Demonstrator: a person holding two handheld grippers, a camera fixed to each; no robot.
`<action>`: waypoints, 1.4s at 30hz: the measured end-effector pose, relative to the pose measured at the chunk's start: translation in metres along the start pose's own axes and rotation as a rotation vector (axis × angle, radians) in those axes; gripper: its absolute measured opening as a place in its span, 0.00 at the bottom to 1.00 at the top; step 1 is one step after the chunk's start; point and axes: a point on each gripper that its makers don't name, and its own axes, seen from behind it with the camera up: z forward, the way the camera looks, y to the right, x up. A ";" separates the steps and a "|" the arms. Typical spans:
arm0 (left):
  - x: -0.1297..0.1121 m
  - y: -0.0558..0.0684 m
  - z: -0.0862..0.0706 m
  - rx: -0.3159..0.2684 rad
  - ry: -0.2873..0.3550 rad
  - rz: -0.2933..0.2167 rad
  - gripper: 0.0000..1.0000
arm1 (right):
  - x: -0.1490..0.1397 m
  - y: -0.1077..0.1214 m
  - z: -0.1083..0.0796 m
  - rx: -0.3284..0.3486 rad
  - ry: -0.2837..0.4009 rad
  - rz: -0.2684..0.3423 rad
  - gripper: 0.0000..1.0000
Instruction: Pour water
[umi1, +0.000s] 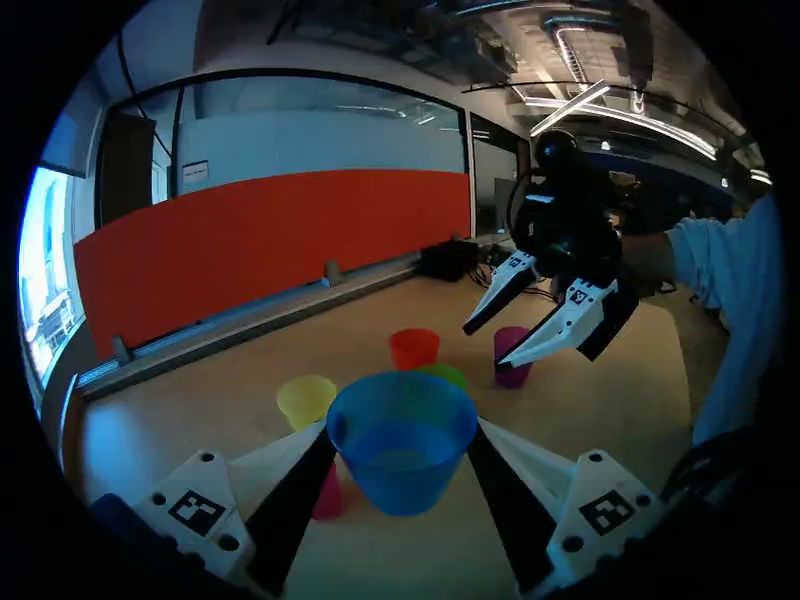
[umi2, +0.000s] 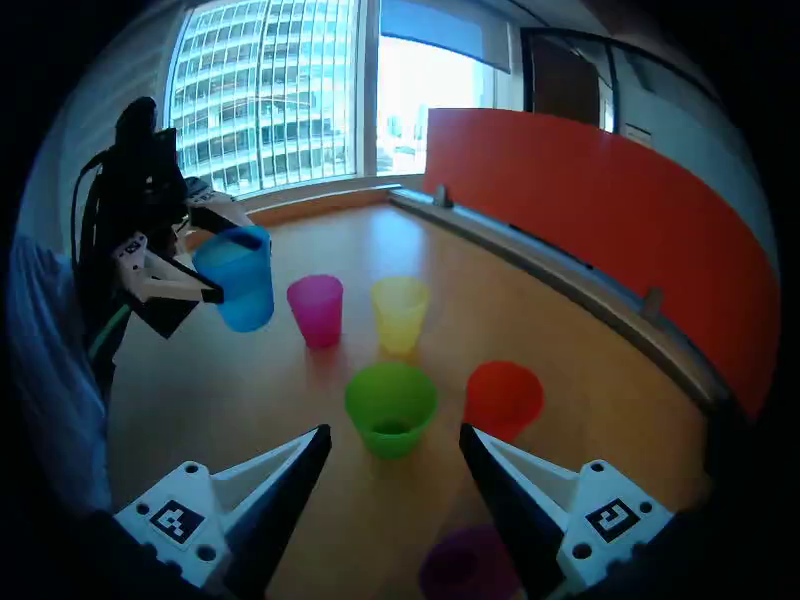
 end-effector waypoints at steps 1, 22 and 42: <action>0.002 -0.001 -0.001 0.002 0.006 -0.001 0.87 | -0.001 0.000 0.002 0.000 -0.007 -0.001 1.00; 0.031 -0.011 -0.020 0.034 0.104 -0.025 0.87 | -0.009 -0.004 0.032 0.012 -0.138 -0.022 1.00; 0.039 -0.011 -0.031 0.037 0.126 -0.017 0.87 | -0.010 -0.004 0.056 -0.006 -0.224 -0.021 1.00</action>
